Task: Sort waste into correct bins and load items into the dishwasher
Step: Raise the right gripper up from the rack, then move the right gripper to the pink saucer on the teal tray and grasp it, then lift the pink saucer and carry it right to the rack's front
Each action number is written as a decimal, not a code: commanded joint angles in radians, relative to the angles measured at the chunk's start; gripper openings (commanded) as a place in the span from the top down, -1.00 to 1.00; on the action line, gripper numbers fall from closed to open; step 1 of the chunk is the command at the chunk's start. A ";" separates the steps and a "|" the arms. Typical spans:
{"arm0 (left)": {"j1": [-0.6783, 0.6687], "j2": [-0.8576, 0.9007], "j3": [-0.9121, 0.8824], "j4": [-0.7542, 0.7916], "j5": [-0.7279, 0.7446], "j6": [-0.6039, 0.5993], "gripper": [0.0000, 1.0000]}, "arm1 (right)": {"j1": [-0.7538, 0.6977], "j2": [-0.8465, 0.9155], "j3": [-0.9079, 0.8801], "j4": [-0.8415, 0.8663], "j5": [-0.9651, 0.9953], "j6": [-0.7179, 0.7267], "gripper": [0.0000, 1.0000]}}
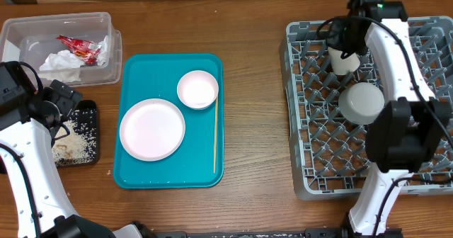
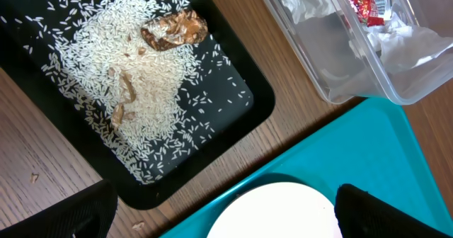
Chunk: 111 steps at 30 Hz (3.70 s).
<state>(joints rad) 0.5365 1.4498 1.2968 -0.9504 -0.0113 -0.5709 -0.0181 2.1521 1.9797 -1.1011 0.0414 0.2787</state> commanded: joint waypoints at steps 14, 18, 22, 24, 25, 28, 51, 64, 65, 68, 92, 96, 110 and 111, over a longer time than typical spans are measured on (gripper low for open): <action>0.000 0.002 0.008 0.001 0.004 -0.010 -0.99 | -0.034 -0.017 0.034 -0.088 0.214 0.053 0.92; 0.000 0.002 0.008 0.001 0.004 -0.010 -0.99 | -0.035 -0.050 0.039 -0.106 0.258 0.089 0.92; 0.000 0.002 0.008 0.002 0.004 -0.009 -1.00 | -0.035 -0.109 0.045 -0.125 0.241 0.093 0.92; 0.000 0.002 0.008 0.001 0.004 -0.009 -1.00 | -0.028 -0.141 0.045 -0.132 0.187 0.092 0.92; 0.000 0.002 0.008 0.002 0.004 -0.010 -1.00 | -0.020 -0.164 0.045 -0.135 0.148 0.092 0.92; 0.000 0.002 0.008 0.001 0.004 -0.010 -0.99 | 0.012 -0.237 0.045 -0.133 0.021 0.079 0.92; 0.000 0.002 0.008 0.001 0.004 -0.010 -1.00 | 0.708 -0.088 0.034 0.128 -0.091 -0.074 -0.75; 0.000 0.002 0.008 0.001 0.004 -0.009 -0.99 | 0.877 0.182 0.034 0.219 0.128 -0.042 -0.32; 0.000 0.002 0.008 0.001 0.004 -0.010 -0.99 | 0.876 0.183 0.034 0.221 0.127 -0.039 -0.18; 0.000 0.002 0.008 0.001 0.004 -0.010 -0.99 | 0.876 0.188 0.034 0.230 0.127 -0.039 0.16; 0.000 0.002 0.008 0.001 0.004 -0.010 -0.99 | 0.883 0.227 0.069 0.206 0.082 -0.013 0.86; 0.000 0.002 0.008 0.001 0.004 -0.010 -1.00 | 0.883 0.225 0.184 0.101 0.077 -0.013 0.92; 0.000 0.002 0.008 0.002 0.004 -0.010 -0.99 | 0.750 0.080 0.807 -0.460 0.125 -0.011 0.92; 0.000 0.002 0.008 0.001 0.004 -0.010 -1.00 | 0.719 0.058 0.829 -0.511 0.147 0.006 0.92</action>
<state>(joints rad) 0.5365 1.4498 1.2968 -0.9504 -0.0113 -0.5709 0.7853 2.3238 2.7171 -1.5406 0.1284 0.2619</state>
